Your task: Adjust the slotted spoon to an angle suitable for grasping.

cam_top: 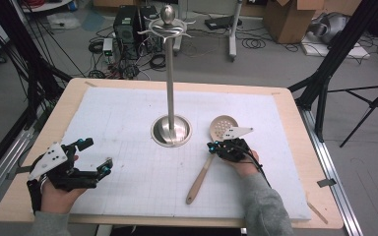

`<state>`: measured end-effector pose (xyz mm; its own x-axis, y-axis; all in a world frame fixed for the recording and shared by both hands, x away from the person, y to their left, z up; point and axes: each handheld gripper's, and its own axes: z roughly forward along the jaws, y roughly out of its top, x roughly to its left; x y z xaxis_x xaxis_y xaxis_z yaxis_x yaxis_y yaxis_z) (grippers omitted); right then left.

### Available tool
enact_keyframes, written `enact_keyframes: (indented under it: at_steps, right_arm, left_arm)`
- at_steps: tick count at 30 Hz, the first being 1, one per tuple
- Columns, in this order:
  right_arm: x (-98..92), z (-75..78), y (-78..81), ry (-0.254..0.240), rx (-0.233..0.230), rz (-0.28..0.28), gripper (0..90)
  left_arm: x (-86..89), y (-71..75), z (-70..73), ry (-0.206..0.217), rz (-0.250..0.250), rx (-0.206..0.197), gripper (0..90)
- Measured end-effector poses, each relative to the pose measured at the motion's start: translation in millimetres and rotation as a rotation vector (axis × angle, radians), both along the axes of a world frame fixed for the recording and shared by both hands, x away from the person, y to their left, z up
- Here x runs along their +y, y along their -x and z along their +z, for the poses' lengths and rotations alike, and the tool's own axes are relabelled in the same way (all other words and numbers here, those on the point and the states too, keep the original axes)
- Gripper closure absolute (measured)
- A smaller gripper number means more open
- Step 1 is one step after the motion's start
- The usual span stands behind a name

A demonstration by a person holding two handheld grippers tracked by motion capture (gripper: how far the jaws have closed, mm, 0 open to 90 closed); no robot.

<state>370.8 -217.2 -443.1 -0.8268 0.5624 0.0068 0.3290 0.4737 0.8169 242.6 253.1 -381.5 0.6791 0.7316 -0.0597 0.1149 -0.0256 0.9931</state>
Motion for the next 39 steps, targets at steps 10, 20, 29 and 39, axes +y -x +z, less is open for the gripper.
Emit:
enact_keyframes:
  at_steps: [10, 20, 29, 39]
  right_arm:
    - [0.4, -3.6, -3.2, 0.049, -0.008, -0.028, 89.6]
    - [-0.2, -1.6, -0.1, 0.079, -0.011, -0.049, 89.7]
    - [-4.9, -0.5, 0.8, 0.08, 0.013, -0.068, 89.7]
    - [-17.3, -1.7, 4.0, 0.051, 0.023, -0.087, 89.7]
  left_arm:
    - [-1.1, -1.4, -2.2, -0.005, -0.005, 0.012, 1.7]
    - [1.1, -1.0, -2.7, 0.001, -0.002, 0.015, 1.7]
    - [1.7, -1.3, -3.5, 0.003, -0.004, 0.019, 1.7]
    - [1.6, -1.4, -4.5, 0.006, -0.005, 0.025, 1.7]
